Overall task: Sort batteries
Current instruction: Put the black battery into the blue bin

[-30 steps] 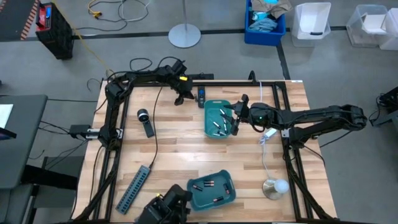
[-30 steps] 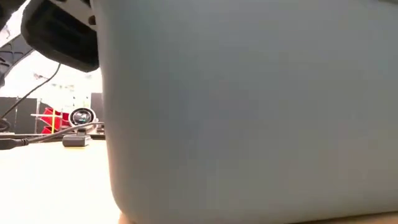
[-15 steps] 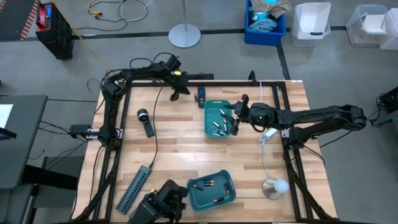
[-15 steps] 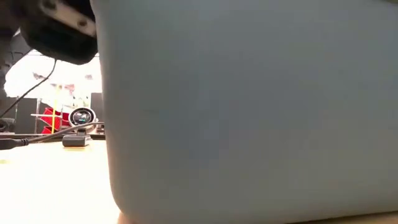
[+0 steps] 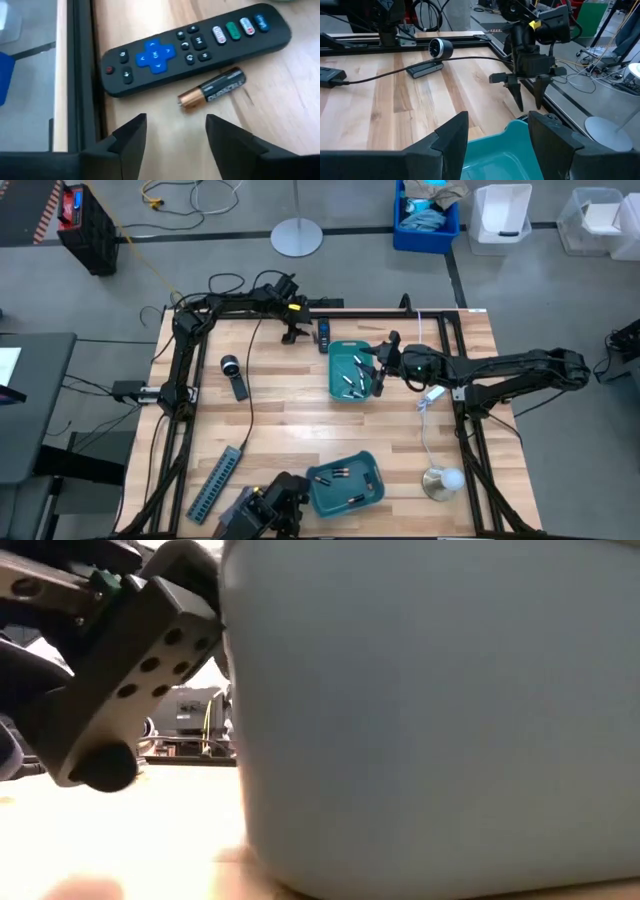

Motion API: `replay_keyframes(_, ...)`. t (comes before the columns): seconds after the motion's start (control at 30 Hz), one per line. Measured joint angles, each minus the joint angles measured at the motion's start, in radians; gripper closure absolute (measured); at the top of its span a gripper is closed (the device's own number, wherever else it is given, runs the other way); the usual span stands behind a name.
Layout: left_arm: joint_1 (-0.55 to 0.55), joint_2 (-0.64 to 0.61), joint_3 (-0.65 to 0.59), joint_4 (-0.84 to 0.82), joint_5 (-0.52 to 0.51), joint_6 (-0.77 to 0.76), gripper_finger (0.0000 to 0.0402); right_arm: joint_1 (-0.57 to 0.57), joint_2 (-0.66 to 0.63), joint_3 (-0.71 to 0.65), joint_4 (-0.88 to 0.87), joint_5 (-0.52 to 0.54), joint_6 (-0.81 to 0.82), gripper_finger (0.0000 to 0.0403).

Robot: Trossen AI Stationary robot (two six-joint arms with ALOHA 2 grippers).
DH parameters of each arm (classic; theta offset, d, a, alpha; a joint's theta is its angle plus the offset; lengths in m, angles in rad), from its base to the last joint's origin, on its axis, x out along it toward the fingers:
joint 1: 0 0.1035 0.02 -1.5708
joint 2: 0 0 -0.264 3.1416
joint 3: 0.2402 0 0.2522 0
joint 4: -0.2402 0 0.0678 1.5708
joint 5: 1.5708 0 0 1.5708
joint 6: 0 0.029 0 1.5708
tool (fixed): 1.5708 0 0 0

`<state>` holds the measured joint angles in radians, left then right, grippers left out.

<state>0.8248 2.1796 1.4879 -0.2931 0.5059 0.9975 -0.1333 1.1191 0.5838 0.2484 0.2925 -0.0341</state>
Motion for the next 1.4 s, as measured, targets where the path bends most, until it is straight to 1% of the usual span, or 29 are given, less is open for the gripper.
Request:
replay_keyframes(0.1, -0.015, 0.0, 0.0, -0.006, -0.015, 0.028, 0.0193, -0.001, 0.0, 0.0, 0.0, 0.0, 0.0, 0.0182)
replay_keyframes(0.37, -0.055, 0.0, 0.0, -0.007, -0.036, 0.069, 0.0191, -0.001, 0.0, 0.0, -0.001, 0.0, 0.0, 0.0182)
replay_keyframes(0.7, -0.059, 0.0, 0.002, -0.034, -0.04, 0.066, 0.0193, -0.001, 0.0, 0.0, 0.0, 0.0, 0.007, 0.0182)
replay_keyframes(0.8, -0.059, 0.0, 0.002, -0.046, -0.04, 0.07, 0.0207, -0.001, 0.0, 0.0, -0.001, 0.0, 0.007, 0.0182)
replay_keyframes(1.17, -0.059, 0.0, 0.002, -0.067, -0.04, 0.072, 0.029, -0.001, 0.0, 0.0, -0.001, 0.0, 0.008, 0.0182)
replay_keyframes(1.4, -0.059, -0.001, 0.002, -0.078, -0.04, 0.092, 0.0317, -0.001, 0.0, 0.0, -0.001, 0.0, 0.008, 0.0182)
